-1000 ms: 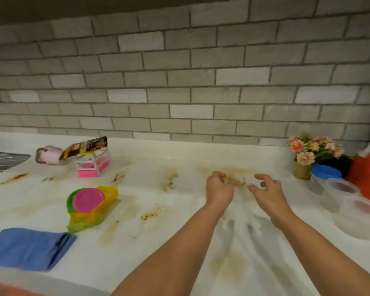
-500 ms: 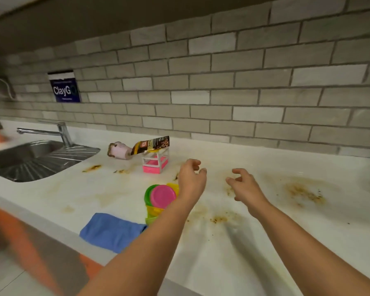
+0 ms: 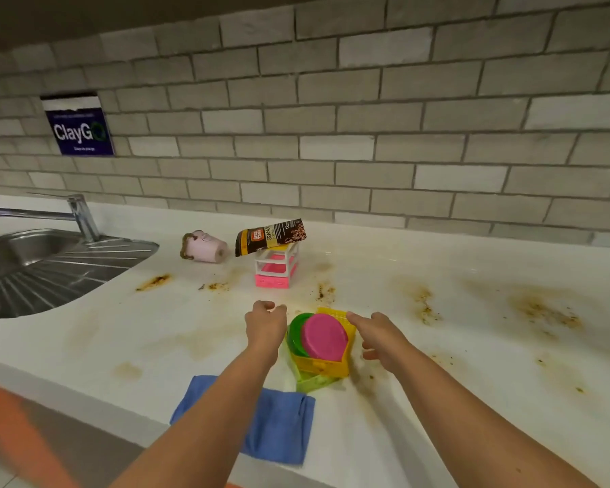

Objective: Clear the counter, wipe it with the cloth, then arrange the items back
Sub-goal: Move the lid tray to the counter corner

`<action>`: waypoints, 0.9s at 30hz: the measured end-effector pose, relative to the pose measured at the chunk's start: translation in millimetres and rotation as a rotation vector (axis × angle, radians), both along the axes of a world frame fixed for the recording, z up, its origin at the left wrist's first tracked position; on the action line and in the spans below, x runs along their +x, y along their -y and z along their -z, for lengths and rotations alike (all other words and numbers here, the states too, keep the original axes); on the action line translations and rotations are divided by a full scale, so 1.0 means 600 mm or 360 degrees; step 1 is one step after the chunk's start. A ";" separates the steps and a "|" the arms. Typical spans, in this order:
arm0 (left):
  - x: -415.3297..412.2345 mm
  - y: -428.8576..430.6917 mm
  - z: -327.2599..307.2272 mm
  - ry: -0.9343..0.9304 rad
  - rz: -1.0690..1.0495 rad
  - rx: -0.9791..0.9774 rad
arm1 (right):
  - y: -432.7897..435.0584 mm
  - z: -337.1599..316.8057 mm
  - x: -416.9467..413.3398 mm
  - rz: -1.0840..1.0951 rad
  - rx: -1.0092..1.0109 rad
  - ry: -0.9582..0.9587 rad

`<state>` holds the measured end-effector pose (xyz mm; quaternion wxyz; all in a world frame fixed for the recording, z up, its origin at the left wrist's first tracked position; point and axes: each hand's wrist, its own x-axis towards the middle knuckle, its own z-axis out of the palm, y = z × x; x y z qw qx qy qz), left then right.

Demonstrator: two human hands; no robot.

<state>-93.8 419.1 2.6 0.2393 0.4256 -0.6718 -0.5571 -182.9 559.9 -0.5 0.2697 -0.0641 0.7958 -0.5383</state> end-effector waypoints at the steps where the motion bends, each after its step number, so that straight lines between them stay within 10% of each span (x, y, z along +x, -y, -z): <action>1: 0.001 0.004 0.005 0.0012 0.0043 0.0042 | 0.004 0.001 0.001 0.0021 -0.0007 0.0029; 12: 0.011 -0.039 0.024 0.0036 0.0356 0.0672 | 0.036 0.040 0.026 0.0093 -0.0338 0.0393; 27: -0.055 -0.146 -0.019 0.0046 0.0593 0.0502 | -0.075 0.002 -0.006 0.0366 -0.0462 0.0197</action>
